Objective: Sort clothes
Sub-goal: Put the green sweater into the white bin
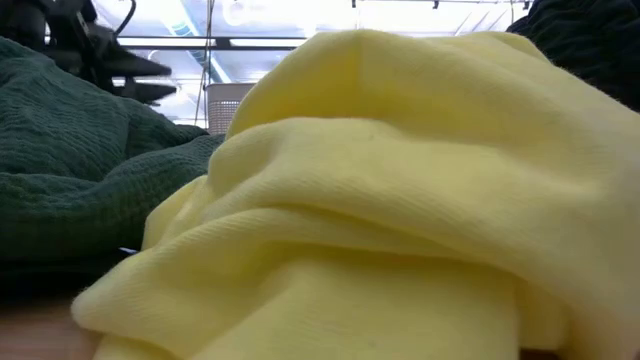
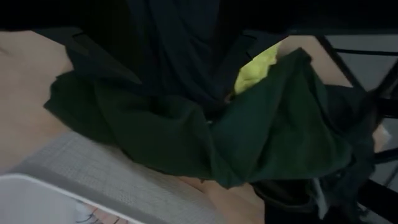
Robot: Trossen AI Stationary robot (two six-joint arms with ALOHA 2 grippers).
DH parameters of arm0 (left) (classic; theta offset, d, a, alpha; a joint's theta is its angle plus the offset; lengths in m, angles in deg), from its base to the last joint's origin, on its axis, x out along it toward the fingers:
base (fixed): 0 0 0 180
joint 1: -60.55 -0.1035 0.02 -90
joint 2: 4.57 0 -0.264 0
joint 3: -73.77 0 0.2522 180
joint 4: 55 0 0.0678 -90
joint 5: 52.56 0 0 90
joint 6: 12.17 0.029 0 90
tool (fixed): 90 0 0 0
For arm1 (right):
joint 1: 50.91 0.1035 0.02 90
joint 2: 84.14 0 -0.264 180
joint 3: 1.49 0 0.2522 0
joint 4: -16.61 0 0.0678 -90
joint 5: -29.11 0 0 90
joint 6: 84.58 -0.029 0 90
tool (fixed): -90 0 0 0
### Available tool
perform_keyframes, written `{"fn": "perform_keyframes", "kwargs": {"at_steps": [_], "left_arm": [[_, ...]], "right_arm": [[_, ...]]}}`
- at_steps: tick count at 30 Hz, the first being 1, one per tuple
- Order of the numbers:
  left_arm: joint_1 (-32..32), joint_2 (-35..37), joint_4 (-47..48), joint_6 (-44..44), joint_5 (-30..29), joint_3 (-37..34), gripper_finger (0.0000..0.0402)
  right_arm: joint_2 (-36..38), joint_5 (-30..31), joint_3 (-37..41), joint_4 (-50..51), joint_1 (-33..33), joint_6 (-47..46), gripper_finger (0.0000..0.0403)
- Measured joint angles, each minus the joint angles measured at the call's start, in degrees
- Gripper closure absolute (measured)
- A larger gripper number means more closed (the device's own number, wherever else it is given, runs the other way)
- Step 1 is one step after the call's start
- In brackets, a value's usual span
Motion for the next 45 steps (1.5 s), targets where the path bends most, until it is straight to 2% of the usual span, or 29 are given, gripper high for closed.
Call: {"fn": "perform_keyframes", "kwargs": {"at_steps": [3, 7, 13, 18, 21, 25, 31, 40, 45], "left_arm": [[0.0, -1.9, 2.9, -0.6, 1.1, 5.2, 0.0264], [0.0, -6.7, 9.7, 4.1, 1.5, 15.2, 0.0264], [1.1, -18.0, 22.1, 9.6, 3.5, 32.7, 0.0264], [5.2, -27.6, 27.8, 11.2, 3.3, 43.9, 0.0264], [9.3, -33.4, 30.6, 11.1, 0.0, 47.6, 0.0264], [16.0, -41.7, 30.2, 9.0, -6.4, 49.3, 0.0264], [22.5, -52.8, 24.6, 2.9, -12.0, 51.1, 0.0264], [23.6, -68.7, 25.0, -2.3, -11.3, 60.1, 0.0264], [21.3, -77.8, 34.0, -1.7, -9.2, 68.8, 0.0264]], "right_arm": [[-0.5, 1.1, 0.0, 1.0, 0.0, 1.7, 0.0221], [-0.9, 3.4, 0.0, 3.1, 0.0, 4.4, 0.0221], [-0.7, 4.3, 3.2, 4.9, 0.1, 4.3, 0.0221], [-0.7, 3.2, 8.1, 3.8, 2.6, 4.2, 0.0221], [-0.7, 3.1, 10.9, 3.4, 5.3, 2.4, 0.0221], [-0.5, 1.4, 13.9, 3.4, 10.2, -0.8, 0.0221], [1.3, 1.4, 18.3, 3.6, 19.4, -8.1, 0.0221], [7.7, 2.4, 28.1, 2.3, 32.2, -21.0, 0.0245], [10.4, 2.4, 30.8, 1.0, 35.0, -19.8, 0.0252]]}}
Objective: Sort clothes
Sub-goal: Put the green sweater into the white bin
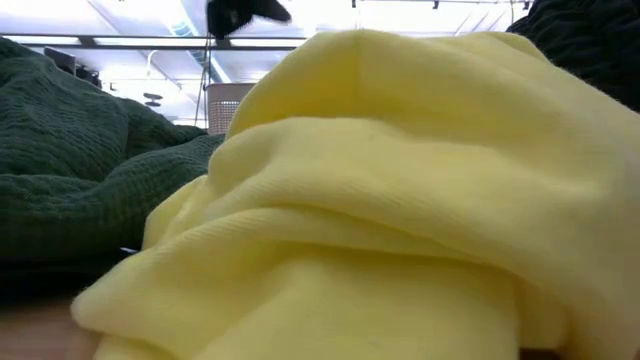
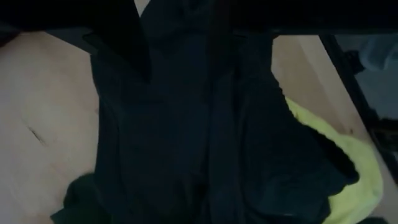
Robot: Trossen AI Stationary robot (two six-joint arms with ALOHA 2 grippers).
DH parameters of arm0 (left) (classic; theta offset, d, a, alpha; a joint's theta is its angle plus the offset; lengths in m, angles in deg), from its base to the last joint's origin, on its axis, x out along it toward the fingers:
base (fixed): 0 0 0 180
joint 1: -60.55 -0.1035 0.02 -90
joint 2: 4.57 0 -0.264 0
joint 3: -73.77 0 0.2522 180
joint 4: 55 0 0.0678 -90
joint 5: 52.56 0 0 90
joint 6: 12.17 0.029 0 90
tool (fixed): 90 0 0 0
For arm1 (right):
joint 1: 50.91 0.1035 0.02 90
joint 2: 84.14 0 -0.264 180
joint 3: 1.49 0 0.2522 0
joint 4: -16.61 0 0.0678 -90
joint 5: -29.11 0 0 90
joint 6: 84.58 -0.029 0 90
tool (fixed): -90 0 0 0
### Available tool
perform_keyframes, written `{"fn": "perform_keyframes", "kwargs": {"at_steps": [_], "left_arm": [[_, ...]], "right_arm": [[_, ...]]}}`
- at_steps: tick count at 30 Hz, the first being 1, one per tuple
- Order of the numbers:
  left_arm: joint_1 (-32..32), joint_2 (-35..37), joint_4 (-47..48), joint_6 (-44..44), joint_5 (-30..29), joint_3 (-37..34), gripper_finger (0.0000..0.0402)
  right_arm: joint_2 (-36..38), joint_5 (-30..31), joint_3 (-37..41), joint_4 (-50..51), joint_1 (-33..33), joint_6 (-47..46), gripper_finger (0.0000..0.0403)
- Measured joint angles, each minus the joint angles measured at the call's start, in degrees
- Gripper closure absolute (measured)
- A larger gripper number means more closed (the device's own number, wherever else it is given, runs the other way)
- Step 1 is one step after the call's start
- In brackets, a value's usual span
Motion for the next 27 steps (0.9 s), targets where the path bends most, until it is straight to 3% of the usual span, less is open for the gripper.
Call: {"fn": "perform_keyframes", "kwargs": {"at_steps": [5, 8, 13, 23, 27], "left_arm": [[-4.7, -7.3, 4.2, 1.1, 9.7, 4.5, 0.0264], [-7.5, -9.3, 4.0, 1.2, 12.1, 5.1, 0.0264], [-10.7, -10.3, 5.8, 4.3, 10.5, 5.1, 0.0264], [-12.2, -10.2, 12.7, 25.4, 5.2, 5.1, 0.0264], [-12.2, -10.2, 12.9, 29.6, 4.9, 5.1, 0.0264]], "right_arm": [[2.0, 0.1, 0.5, -0.1, 1.0, 4.6, 0.0252], [3.3, 0.1, 1.2, 0.0, 1.3, 6.3, 0.0252], [5.1, 0.1, 3.5, 0.0, 2.2, 6.2, 0.0252], [6.9, 0.1, 7.2, -3.8, 3.3, 3.8, 0.0252], [6.9, 0.1, 7.3, -3.9, 3.1, 1.7, 0.0252]]}}
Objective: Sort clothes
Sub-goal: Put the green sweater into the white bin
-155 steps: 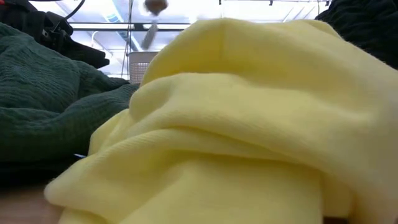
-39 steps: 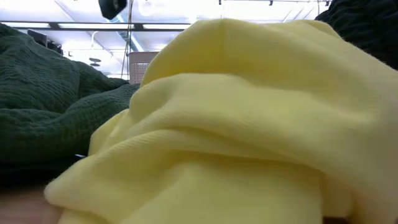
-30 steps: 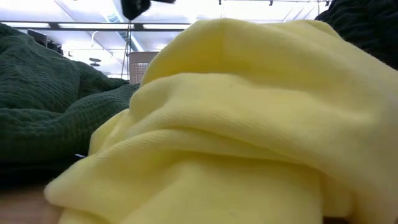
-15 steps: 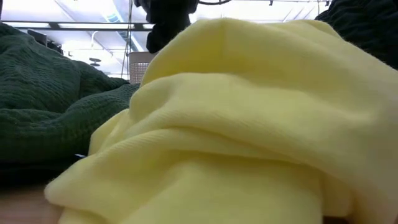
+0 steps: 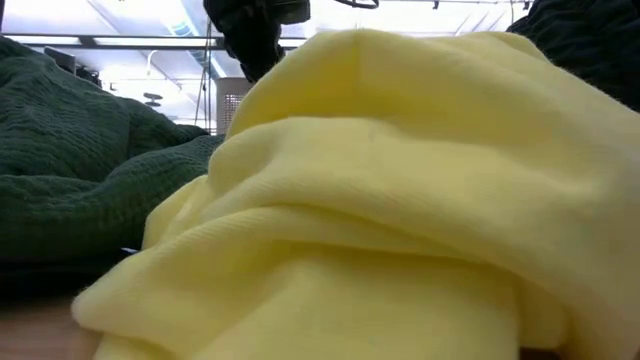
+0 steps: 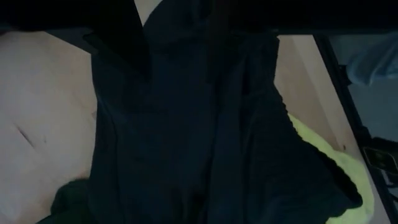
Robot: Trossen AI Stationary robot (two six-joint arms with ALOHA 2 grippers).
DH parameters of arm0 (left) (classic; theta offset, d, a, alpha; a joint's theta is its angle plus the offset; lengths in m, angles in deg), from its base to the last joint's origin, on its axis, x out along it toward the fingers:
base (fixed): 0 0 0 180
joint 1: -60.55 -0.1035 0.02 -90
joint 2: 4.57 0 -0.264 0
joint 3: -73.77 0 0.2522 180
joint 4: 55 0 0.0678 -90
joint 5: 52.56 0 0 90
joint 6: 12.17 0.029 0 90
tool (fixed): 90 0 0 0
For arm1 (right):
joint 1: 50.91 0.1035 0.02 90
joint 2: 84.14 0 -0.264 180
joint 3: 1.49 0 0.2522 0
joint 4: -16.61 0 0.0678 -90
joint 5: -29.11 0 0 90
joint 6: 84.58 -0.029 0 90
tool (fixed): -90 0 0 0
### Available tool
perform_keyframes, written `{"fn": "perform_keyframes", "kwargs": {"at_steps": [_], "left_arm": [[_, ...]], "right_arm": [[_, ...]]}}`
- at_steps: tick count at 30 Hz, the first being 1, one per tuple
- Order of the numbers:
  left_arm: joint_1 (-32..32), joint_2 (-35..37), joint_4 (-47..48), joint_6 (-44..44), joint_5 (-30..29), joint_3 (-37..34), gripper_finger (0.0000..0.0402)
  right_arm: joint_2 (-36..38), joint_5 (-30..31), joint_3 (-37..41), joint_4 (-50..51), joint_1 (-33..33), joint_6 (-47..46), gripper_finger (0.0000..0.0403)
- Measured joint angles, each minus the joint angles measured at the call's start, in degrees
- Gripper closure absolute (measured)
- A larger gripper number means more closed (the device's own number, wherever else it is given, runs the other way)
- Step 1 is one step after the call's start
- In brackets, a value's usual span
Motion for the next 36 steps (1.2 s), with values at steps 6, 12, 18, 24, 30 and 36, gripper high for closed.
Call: {"fn": "perform_keyframes", "kwargs": {"at_steps": [6, 12, 18, 24, 30, 36], "left_arm": [[0.0, -0.7, 3.1, 1.9, 1.3, 0.0, 0.0264], [0.6, -2.7, 5.8, 7.5, 0.0, 0.0, 0.0264], [0.6, -5.5, 5.6, 8.5, -3.4, 0.0, 0.0264], [2.4, -6.7, 6.2, 5.7, -6.9, 0.1, 0.0343], [4.1, -6.8, 8.2, 1.9, -5.8, 5.2, 0.0397], [6.0, -6.7, 10.9, -0.3, -6.6, 17.1, 0.04]], "right_arm": [[0.0, 3.7, 0.0, 0.0, 0.0, -5.6, 0.0252], [0.0, 8.8, 0.0, -0.9, -0.3, -11.4, 0.0252], [-0.4, 10.3, 0.0, -4.6, -2.1, -12.7, 0.0252], [-0.5, 10.5, 0.0, -7.0, -4.8, -11.6, 0.0252], [-0.8, 10.6, 0.0, -8.0, -6.3, -7.0, 0.0252], [-1.3, 10.6, 0.0, -8.0, -7.2, -2.9, 0.0252]]}}
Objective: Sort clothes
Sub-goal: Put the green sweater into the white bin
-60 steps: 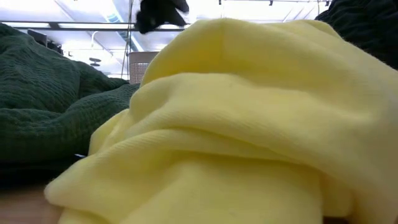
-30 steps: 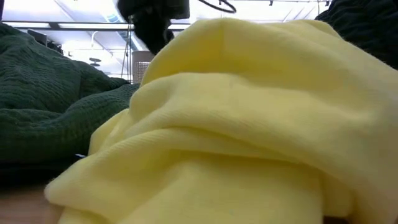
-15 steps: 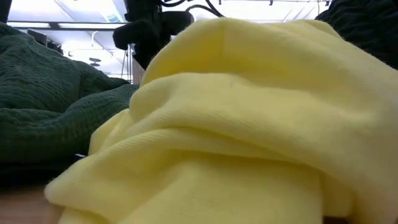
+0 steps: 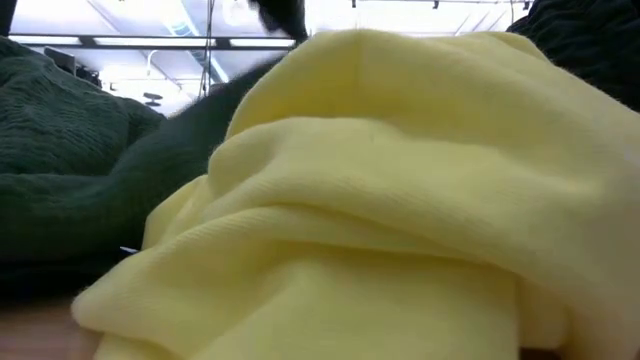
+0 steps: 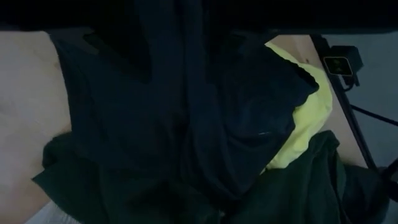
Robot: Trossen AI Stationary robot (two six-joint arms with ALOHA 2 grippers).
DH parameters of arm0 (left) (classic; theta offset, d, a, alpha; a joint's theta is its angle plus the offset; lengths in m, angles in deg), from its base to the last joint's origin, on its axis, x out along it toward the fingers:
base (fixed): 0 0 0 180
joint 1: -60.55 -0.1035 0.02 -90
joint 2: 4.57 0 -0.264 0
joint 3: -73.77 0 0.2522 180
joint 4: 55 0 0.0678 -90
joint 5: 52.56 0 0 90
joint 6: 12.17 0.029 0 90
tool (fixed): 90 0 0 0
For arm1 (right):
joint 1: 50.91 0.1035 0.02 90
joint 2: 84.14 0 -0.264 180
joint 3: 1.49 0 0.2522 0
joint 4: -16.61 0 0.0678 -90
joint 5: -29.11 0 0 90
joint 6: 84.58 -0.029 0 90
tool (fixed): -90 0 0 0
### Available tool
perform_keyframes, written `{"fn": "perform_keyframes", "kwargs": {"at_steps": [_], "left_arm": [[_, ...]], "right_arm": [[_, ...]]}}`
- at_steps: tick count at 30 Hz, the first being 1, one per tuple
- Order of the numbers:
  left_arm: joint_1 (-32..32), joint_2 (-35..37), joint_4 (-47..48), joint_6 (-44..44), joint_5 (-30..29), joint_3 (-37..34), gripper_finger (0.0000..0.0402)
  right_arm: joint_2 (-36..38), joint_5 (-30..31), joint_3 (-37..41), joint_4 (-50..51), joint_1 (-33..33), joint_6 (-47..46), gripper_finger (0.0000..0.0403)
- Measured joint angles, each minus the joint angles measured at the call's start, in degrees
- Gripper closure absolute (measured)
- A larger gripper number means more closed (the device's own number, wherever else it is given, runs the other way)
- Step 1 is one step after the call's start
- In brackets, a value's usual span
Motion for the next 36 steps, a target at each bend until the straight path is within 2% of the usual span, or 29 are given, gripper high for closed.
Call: {"fn": "perform_keyframes", "kwargs": {"at_steps": [9, 16, 25, 36], "left_arm": [[3.9, 0.1, 2.2, -3.8, -8.0, 17.8, 0.0401], [5.9, 0.1, 2.3, -5.8, -13.6, 27.4, 0.0401], [6.9, 0.1, 2.0, -4.4, -18.9, 38.8, 0.0401], [6.9, 4.2, -14.0, 8.8, -20.7, 40.4, 0.0401]], "right_arm": [[-0.3, 0.2, 0.0, -0.1, 0.0, 5.4, 0.0252], [-1.4, 1.6, 0.0, -0.1, -0.2, 10.0, 0.0252], [-5.2, 1.7, 0.0, -0.1, -0.5, 10.2, 0.0252], [-10.7, 1.3, 0.0, -2.6, -0.7, 3.7, 0.0252]]}}
